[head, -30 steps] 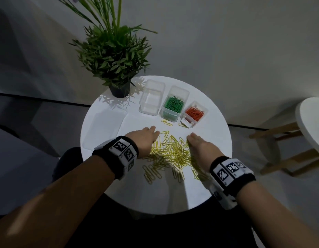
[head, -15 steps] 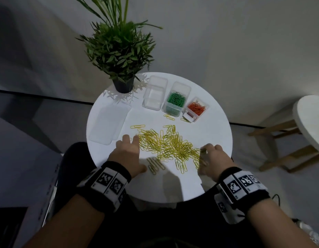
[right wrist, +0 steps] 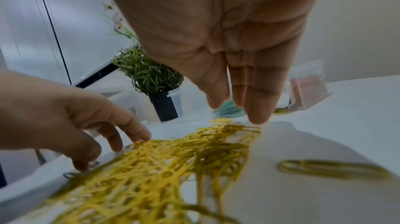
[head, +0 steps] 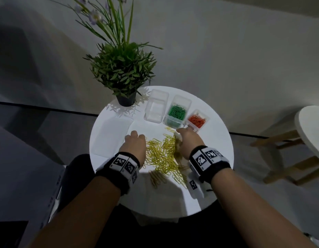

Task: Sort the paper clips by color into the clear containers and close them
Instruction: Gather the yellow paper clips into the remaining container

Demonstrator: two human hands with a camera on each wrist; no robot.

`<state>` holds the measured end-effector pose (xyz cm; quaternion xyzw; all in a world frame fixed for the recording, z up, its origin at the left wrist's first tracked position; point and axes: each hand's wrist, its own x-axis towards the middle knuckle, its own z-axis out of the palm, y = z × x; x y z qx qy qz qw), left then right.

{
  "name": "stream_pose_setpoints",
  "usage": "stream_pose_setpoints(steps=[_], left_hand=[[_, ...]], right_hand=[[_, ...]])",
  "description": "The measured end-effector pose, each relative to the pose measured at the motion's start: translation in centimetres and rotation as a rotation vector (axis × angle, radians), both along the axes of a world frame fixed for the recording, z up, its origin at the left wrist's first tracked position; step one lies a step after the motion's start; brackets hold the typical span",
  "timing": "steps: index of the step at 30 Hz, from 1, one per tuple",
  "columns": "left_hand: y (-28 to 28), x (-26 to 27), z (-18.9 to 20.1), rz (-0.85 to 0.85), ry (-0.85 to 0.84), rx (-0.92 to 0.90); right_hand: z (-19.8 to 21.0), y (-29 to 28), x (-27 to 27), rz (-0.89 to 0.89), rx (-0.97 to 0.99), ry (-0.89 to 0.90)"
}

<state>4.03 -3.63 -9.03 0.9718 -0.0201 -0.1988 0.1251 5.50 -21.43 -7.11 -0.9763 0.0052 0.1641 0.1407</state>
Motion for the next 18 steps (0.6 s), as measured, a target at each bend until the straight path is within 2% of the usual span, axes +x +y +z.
stream_pose_setpoints(steps=[5, 8, 11, 14, 18], left_hand=[[-0.7, 0.0, -0.4, -0.069, 0.022, -0.006], [-1.0, 0.2, -0.3, -0.098, 0.048, -0.056], [-1.2, 0.9, -0.1, -0.135, 0.018, -0.084], [-2.3, 2.1, 0.4, -0.240, -0.068, -0.082], [-4.6, 3.9, 0.7, -0.380, -0.110, -0.016]], right_hand=[[-1.2, 0.7, 0.6, 0.156, -0.115, 0.071], [-1.7, 0.8, -0.2, 0.213, -0.117, 0.061], [-1.6, 0.3, -0.1, 0.134, -0.049, 0.033], [-1.8, 0.0, 0.4, 0.063, -0.063, 0.035], [-2.2, 0.0, -0.1, 0.102, -0.073, 0.005]])
